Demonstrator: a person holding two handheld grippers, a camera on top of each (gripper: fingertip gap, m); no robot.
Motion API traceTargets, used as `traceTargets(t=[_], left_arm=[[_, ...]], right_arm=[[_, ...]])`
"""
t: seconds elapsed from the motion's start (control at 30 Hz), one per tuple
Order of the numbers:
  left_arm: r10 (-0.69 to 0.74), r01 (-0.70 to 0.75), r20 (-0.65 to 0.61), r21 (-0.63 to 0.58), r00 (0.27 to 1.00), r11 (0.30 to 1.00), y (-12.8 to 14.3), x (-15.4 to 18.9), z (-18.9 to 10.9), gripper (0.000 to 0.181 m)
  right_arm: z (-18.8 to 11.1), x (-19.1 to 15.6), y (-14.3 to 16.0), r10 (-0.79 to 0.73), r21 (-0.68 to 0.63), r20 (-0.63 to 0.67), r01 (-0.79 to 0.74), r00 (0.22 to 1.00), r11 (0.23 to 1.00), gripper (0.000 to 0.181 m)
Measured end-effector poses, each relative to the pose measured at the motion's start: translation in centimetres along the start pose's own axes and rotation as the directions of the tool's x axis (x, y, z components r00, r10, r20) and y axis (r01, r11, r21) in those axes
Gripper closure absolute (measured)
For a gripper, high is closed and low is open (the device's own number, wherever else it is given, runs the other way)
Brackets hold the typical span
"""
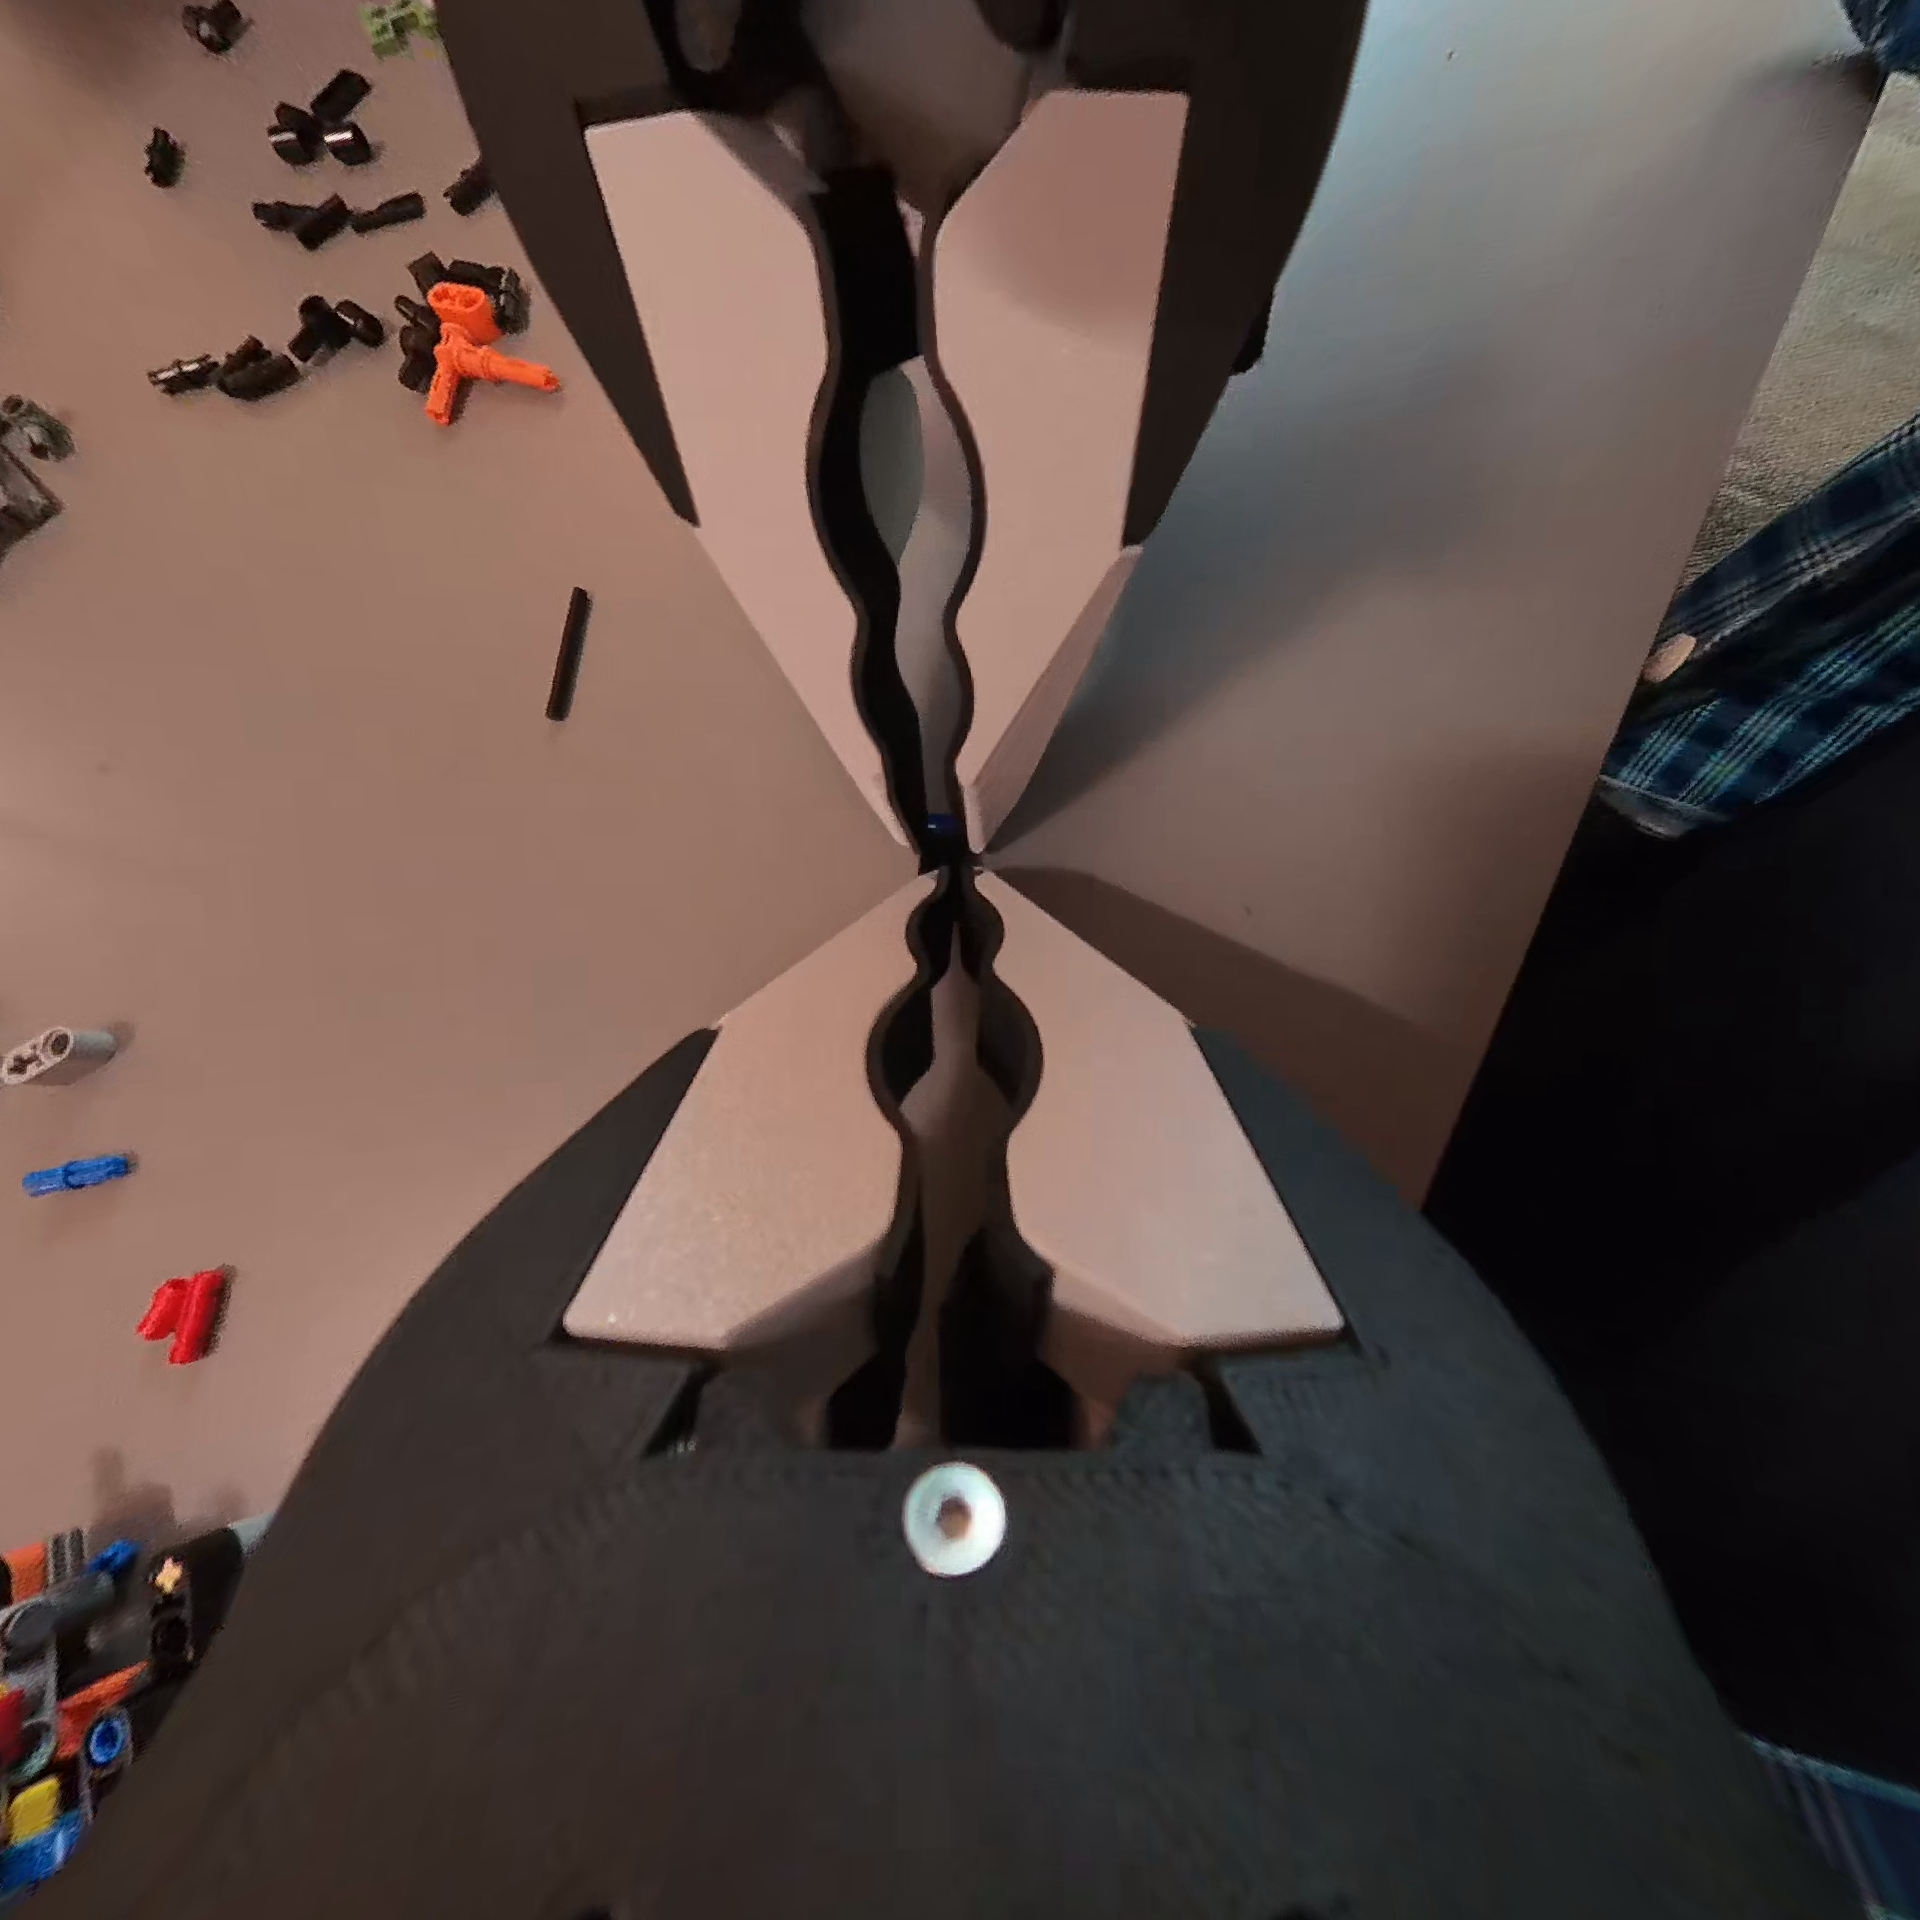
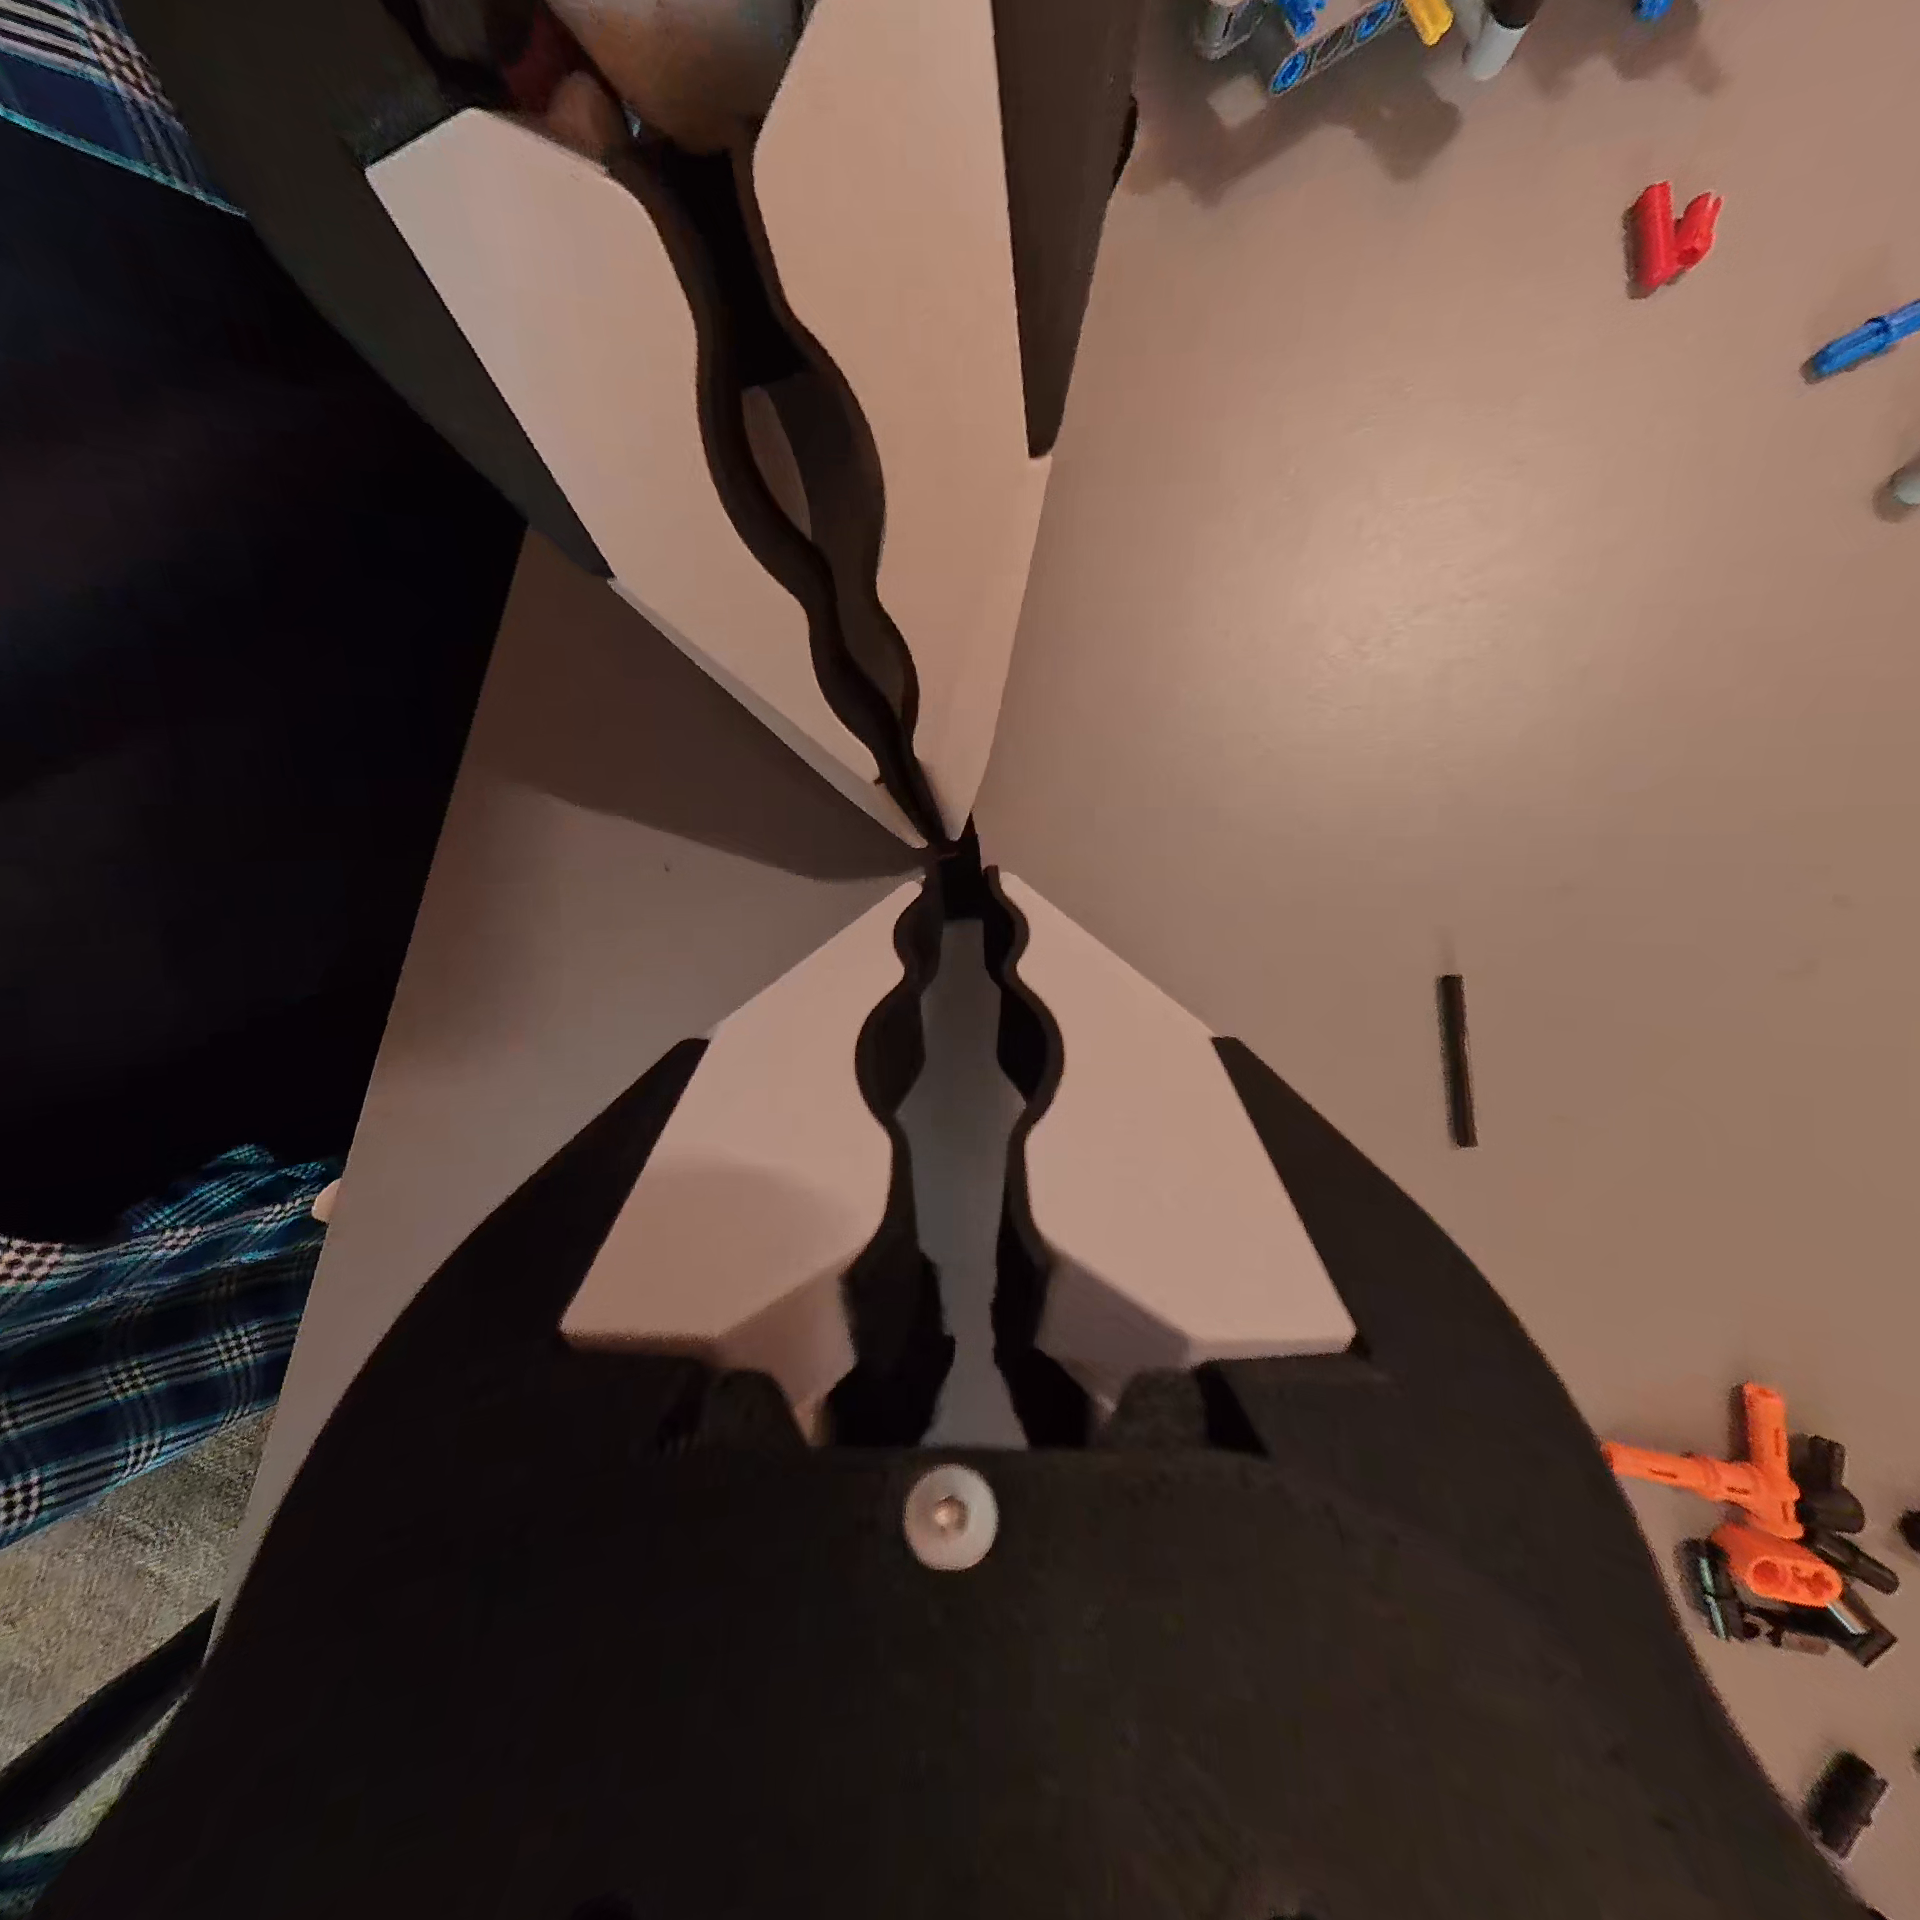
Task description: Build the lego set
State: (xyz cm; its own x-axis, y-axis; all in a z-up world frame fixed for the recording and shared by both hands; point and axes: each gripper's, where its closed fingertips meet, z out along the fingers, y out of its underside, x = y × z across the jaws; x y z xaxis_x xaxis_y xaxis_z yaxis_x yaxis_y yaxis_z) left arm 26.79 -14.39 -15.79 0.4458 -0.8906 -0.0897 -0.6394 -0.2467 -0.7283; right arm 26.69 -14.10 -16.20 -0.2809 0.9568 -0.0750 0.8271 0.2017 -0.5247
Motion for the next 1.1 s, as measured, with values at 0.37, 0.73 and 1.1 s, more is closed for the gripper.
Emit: traceTargets(t=[0.37,0.73,1.1], left_arm=[[-0.1,0.1,-0.106,-0.007,0.989,0.995,0.08,0.0,0.01,0.181],[-0.117,0.116,-0.033,-0.025,0.993,0.993,0.84,0.1,-0.37,0.156],[-0.093,0.091,-0.053,-0.037,0.994,0.995,0.49,0.09,0.16,0.173]], right_arm=[[0.08,-0.05,0.08,-0.065,-0.069,0.054,0.069,0.996,0.995,0.176],[0.08,-0.11,-0.02,-0.033,-0.018,0.068,0.034,0.997,0.999,0.176],[0.03,-0.29,0.02,-0.039,0.053,0.055,0.036,0.998,0.998,0.176]])
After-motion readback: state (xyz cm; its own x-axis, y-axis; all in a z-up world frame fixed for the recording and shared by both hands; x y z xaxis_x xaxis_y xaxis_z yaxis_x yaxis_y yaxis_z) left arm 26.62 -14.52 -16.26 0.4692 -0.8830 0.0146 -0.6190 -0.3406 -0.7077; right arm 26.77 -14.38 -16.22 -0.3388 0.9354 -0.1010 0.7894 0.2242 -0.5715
